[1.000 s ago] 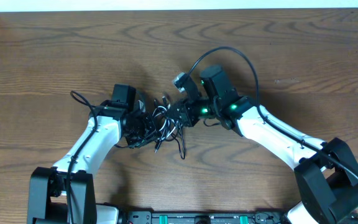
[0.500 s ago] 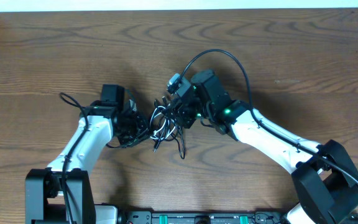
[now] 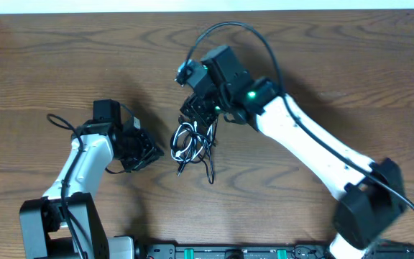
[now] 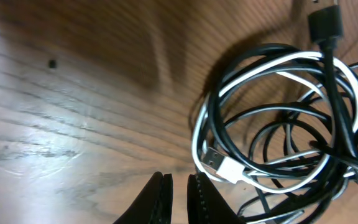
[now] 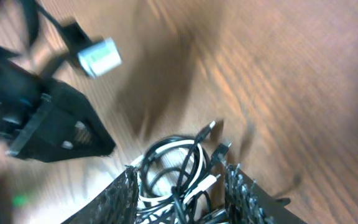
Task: Untangle cables
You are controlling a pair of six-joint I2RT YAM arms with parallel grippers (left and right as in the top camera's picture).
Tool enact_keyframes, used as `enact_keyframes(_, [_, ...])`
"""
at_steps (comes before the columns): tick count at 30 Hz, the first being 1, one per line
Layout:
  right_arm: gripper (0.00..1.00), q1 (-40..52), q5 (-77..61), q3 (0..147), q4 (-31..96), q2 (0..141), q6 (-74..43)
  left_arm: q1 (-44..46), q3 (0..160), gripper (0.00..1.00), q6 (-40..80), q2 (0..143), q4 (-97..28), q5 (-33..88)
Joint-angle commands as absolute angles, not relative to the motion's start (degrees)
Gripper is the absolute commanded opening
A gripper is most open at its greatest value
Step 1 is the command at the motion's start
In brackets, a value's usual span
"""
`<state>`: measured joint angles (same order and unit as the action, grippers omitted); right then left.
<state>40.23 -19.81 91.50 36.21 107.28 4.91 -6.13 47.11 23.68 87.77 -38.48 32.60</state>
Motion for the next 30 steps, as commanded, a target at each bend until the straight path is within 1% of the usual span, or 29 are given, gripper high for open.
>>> enact_keyframes(1, [0.43, 42.9, -19.4, 92.2, 38.3, 112.6, 12.0, -6.3, 46.6, 0.15, 22.5, 88.0, -38.7, 31.7])
enact_keyframes(3, [0.45, 44.1, -18.0, 92.2, 39.6, 114.0, 14.0, -6.3, 46.6, 0.15, 22.5, 88.0, -38.7, 31.7])
enact_keyframes(7, [0.46, 46.0, -8.8, 92.2, 40.9, 115.5, 14.0, -6.3, 46.6, 0.16, 22.5, 88.0, -38.8, 31.7])
enact_keyframes(11, [0.40, 46.2, -6.3, 92.3, 40.6, 115.3, 13.7, -6.3, 46.6, 0.16, 22.5, 88.0, -38.8, 31.7])
enact_keyframes(13, [0.35, 45.9, -8.8, 92.9, 41.0, 114.4, 10.7, -6.3, 46.6, 0.15, 22.5, 88.0, -38.9, 31.6])
enact_keyframes(14, [0.35, 45.7, -10.4, 93.2, 41.5, 113.4, 9.5, -6.3, 46.6, 0.16, 22.5, 88.0, -39.0, 31.4])
enact_keyframes(19, [0.42, 43.4, -10.9, 93.2, 48.4, 105.6, 5.0, -6.3, 46.6, 0.16, 22.5, 88.0, -38.9, 30.8])
enact_keyframes(25, [0.42, 41.4, -10.9, 91.7, 62.1, 103.4, 2.2, -6.3, 46.6, 0.16, 22.5, 88.0, -38.2, 29.9])
enact_keyframes(27, [0.43, 41.5, -10.9, 88.4, 61.9, 103.5, 2.1, -6.3, 46.6, 0.16, 22.5, 88.0, -38.3, 30.0])
enact_keyframes(30, [0.44, 41.4, -10.9, 81.9, 57.1, 103.6, 1.7, -6.3, 46.6, 0.16, 20.9, 88.0, -38.0, 32.6])
